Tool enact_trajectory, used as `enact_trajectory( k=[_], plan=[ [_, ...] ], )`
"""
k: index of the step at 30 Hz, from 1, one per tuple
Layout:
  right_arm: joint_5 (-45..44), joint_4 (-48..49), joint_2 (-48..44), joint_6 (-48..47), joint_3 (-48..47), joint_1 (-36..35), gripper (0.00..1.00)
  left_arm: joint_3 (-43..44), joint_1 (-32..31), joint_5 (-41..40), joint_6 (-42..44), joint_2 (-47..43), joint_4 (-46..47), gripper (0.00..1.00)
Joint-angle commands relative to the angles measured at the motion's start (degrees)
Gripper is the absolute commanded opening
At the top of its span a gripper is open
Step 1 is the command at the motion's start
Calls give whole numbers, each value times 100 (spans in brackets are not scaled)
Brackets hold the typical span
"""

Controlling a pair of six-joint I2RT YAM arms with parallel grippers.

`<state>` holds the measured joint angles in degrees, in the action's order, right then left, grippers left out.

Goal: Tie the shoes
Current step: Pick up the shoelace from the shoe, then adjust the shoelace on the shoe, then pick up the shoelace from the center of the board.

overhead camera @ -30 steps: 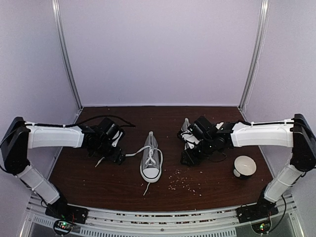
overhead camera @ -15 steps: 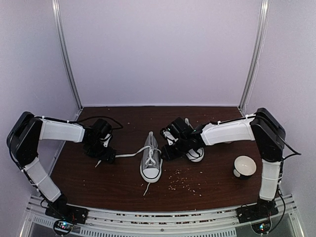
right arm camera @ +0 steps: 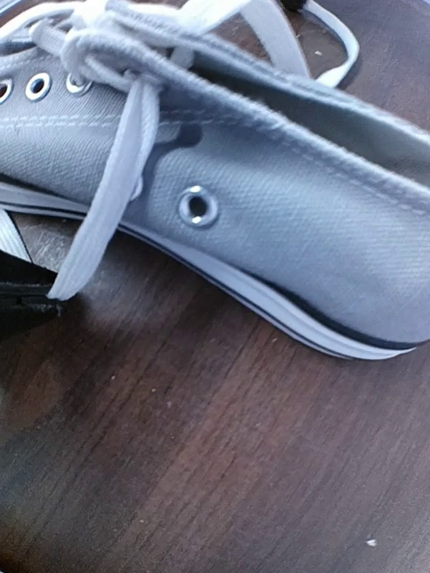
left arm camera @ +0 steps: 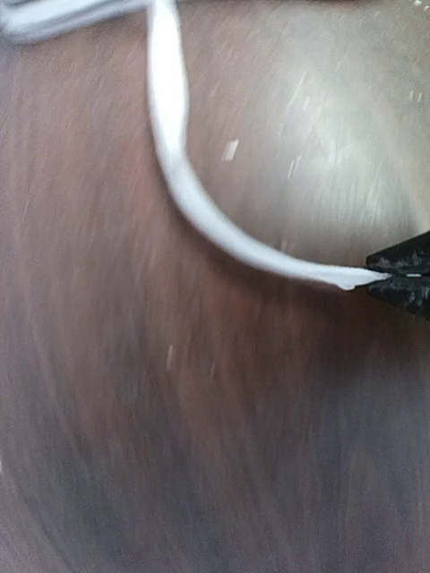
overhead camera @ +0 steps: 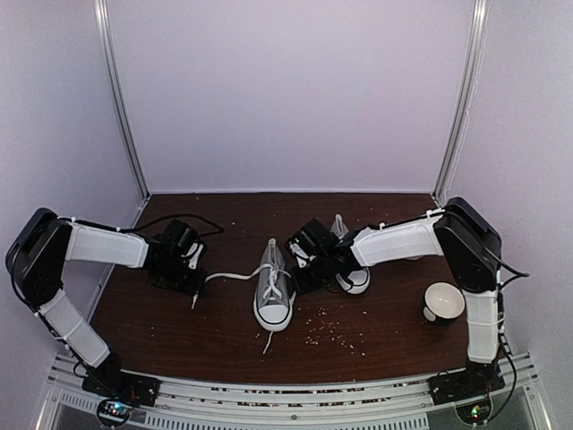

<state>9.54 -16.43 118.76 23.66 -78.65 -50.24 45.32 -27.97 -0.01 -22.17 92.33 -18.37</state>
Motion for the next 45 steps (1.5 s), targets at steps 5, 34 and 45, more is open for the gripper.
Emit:
enact_trajectory(
  k=[5,34,45],
  plan=[
    [-780,-611,-836,-371,229,-241,0,135,-1307,510,-299,-168,220,0],
    [-1874,-1379,-1844,-933,408,-116,51,1117,-1996,-187,-13,765,-483,0],
    [-814,-1063,-1671,-689,1060,-984,65,713,-1985,-435,-166,255,-492,0]
  ],
)
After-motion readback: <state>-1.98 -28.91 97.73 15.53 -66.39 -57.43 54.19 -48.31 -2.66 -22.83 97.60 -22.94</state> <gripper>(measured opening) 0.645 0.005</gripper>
